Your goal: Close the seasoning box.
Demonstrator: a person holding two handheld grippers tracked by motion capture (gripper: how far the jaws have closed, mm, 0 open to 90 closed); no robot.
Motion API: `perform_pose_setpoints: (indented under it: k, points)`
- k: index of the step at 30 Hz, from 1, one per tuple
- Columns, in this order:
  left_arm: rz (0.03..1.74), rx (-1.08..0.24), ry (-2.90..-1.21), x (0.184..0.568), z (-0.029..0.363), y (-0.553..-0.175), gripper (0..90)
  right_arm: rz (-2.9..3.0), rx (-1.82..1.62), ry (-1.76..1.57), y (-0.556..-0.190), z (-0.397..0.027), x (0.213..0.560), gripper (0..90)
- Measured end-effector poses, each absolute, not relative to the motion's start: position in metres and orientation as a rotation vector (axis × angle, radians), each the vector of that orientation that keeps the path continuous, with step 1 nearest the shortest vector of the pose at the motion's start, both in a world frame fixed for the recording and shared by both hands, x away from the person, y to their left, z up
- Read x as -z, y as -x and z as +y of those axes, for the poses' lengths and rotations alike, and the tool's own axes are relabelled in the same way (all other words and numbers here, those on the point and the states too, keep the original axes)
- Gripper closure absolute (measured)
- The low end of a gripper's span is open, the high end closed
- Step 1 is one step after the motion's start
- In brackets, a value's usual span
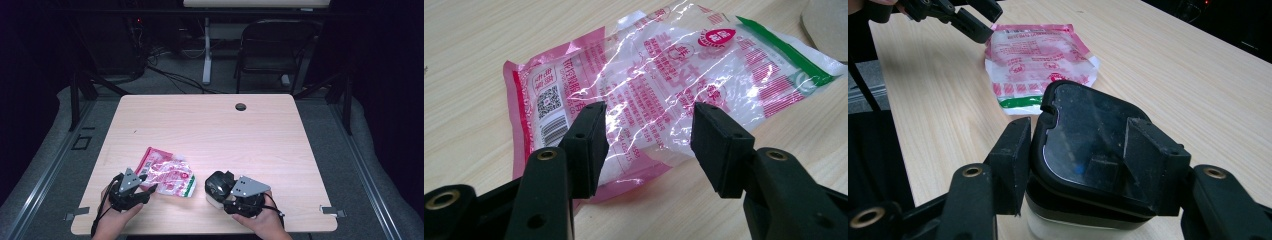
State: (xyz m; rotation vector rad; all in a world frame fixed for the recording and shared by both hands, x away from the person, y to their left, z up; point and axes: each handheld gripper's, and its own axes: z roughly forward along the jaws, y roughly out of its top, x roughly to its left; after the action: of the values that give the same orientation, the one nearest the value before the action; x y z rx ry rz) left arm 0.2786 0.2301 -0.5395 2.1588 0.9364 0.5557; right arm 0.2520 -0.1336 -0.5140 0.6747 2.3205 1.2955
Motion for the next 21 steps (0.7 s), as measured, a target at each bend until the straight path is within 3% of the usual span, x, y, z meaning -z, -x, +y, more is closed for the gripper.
perform_pose_setpoints:
  k: [21]
  points:
    - [0.938,-0.560,-2.157,0.5397,0.2306,-0.2787,48.3,2.316,-1.326,-0.672,-0.2515,-0.1341,0.5129,44.1]
